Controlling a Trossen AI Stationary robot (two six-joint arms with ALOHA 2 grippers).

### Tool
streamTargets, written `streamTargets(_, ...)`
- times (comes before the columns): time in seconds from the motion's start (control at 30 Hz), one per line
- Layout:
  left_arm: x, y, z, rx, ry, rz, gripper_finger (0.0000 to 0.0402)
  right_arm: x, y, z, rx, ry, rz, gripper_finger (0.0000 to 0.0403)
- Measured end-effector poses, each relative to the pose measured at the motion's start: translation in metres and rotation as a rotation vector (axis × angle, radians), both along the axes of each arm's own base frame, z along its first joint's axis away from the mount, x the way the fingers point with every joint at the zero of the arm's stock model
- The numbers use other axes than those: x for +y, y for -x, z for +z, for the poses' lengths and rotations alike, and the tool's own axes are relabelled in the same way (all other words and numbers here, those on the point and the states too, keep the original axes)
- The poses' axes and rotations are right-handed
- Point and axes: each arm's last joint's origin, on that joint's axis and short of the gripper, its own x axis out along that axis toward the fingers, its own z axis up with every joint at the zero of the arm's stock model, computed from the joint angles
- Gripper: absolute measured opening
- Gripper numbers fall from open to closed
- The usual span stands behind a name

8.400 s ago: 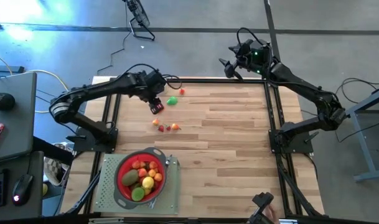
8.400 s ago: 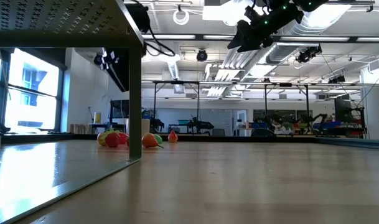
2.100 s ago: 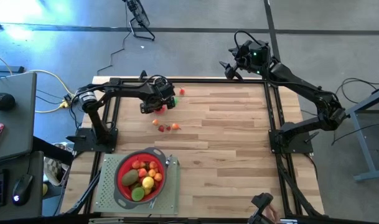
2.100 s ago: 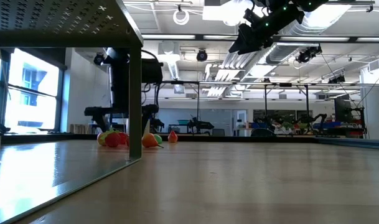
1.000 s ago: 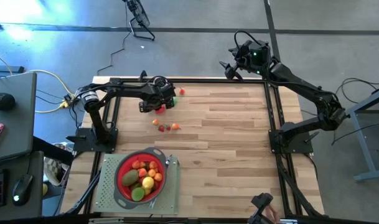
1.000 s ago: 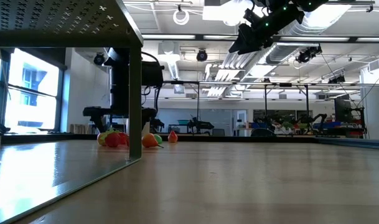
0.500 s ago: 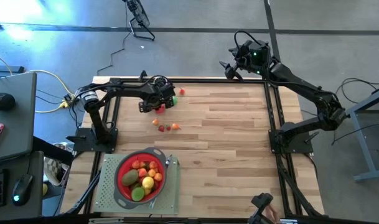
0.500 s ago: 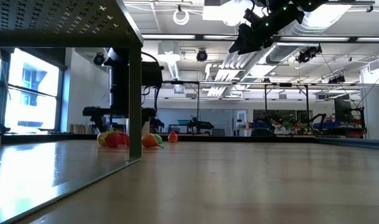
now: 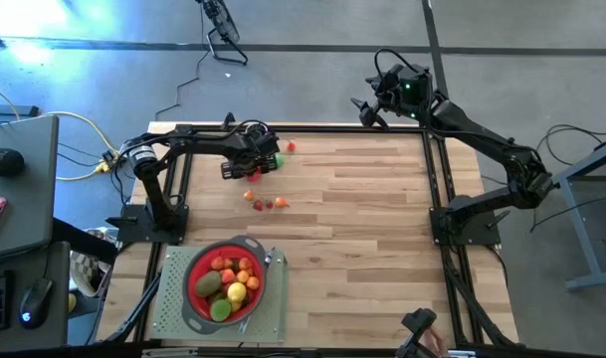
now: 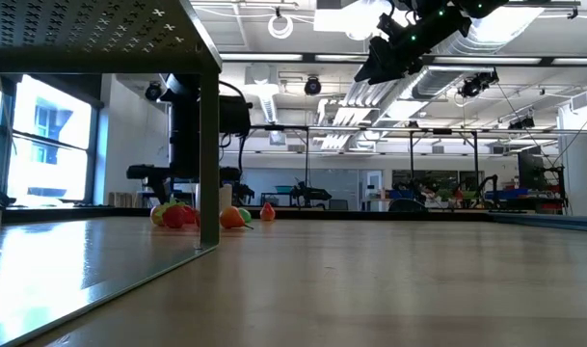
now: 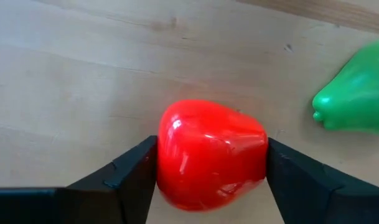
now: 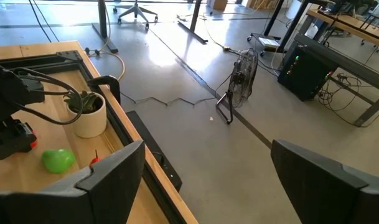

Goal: Pick & Place Fruit
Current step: Put the half apple into the red strainer bowl on the shelf

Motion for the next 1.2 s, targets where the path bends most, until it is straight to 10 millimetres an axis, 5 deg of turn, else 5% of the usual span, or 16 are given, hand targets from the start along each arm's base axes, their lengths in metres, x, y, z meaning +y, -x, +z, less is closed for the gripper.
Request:
streamTargets(0.9,0.0,0.001,0.0,0.026,-0.008,-0.026,0.0255,0.002,-0.001,0.0,-0.048,-0.055,0.058,0.0341)
streamTargets(1.2,0.007,-0.012,0.028,0.014,-0.031,-0.113,0.0255,0.002,-0.001,0.0,-0.048,-0.054,0.058,0.0341)
